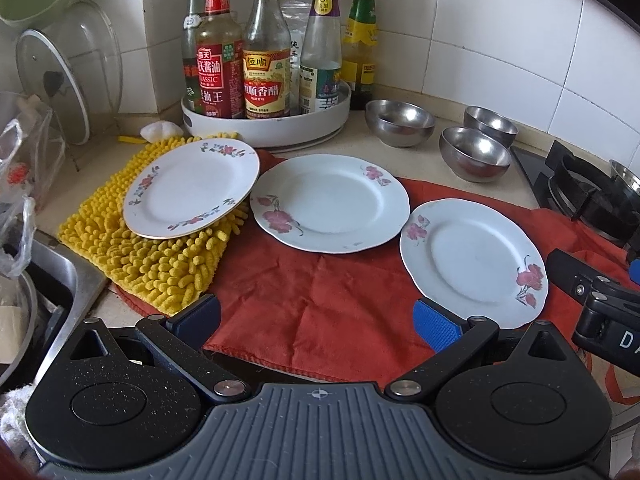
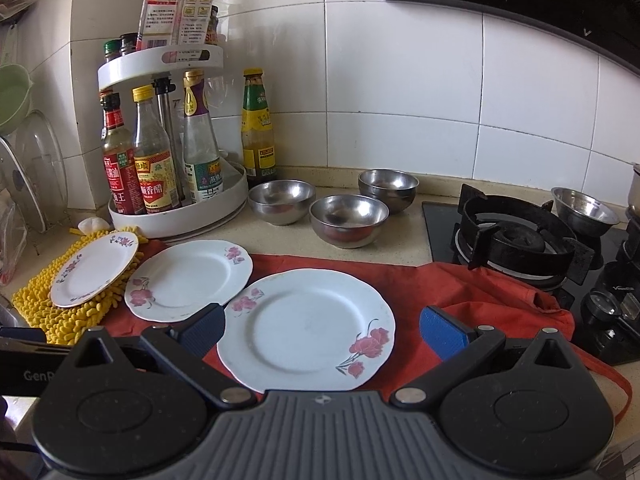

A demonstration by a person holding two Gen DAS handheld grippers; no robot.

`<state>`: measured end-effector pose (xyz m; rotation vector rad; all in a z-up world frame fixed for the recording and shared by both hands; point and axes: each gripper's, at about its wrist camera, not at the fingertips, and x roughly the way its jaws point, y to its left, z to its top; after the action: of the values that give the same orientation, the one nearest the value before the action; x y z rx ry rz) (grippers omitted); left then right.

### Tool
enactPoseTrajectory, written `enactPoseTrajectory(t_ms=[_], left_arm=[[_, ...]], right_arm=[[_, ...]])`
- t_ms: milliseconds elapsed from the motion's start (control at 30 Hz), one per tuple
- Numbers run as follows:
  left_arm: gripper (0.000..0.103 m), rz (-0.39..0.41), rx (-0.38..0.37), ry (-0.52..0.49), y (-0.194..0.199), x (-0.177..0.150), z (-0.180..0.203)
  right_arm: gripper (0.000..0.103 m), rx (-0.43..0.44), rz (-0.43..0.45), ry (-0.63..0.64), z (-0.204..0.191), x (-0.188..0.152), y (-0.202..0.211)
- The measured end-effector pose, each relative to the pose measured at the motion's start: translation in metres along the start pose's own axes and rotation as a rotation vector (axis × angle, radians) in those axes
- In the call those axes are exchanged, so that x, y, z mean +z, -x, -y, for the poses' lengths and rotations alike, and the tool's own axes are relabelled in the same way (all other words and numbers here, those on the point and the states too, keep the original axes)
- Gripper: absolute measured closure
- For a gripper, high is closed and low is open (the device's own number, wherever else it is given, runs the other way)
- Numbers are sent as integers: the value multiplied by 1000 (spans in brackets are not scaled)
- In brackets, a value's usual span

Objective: Organize plates and bowls

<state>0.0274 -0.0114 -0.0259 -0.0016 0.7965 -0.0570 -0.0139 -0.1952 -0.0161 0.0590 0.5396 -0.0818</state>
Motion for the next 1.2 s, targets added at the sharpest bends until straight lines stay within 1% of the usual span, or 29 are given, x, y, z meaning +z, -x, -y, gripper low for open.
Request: enactPoseTrajectory(t_ms=[300, 633, 800, 867, 967, 1033, 1100, 1167, 1200], left_arm=[[0, -47, -32, -29, -32, 11, 23], [0, -101, -75, -76, -64, 18, 47], [0, -118, -104, -86, -78, 21, 54], [0, -119, -110, -100, -82, 21, 58], [0, -120, -112, -121, -88, 23, 64], [0, -127, -126, -126, -93, 24, 66], [0, -131, -146, -127, -96, 24, 66], [1, -126, -157, -135, -99, 24, 66], [1, -125, -160, -137, -101, 24, 66]], right_arm=[[1, -31, -36, 3, 21, 5, -31], [1, -5, -70, 27, 41, 5, -59], [4, 52, -100, 34, 53, 7, -72], [4, 60, -94, 55, 55, 8, -77], [6, 99, -84, 102, 56, 10, -81], [14, 141, -88, 114, 58, 13, -84], [16, 208, -104, 117, 59, 15, -88], [18, 221, -132, 122, 59, 15, -96], [21, 222, -144, 124, 60, 15, -100]])
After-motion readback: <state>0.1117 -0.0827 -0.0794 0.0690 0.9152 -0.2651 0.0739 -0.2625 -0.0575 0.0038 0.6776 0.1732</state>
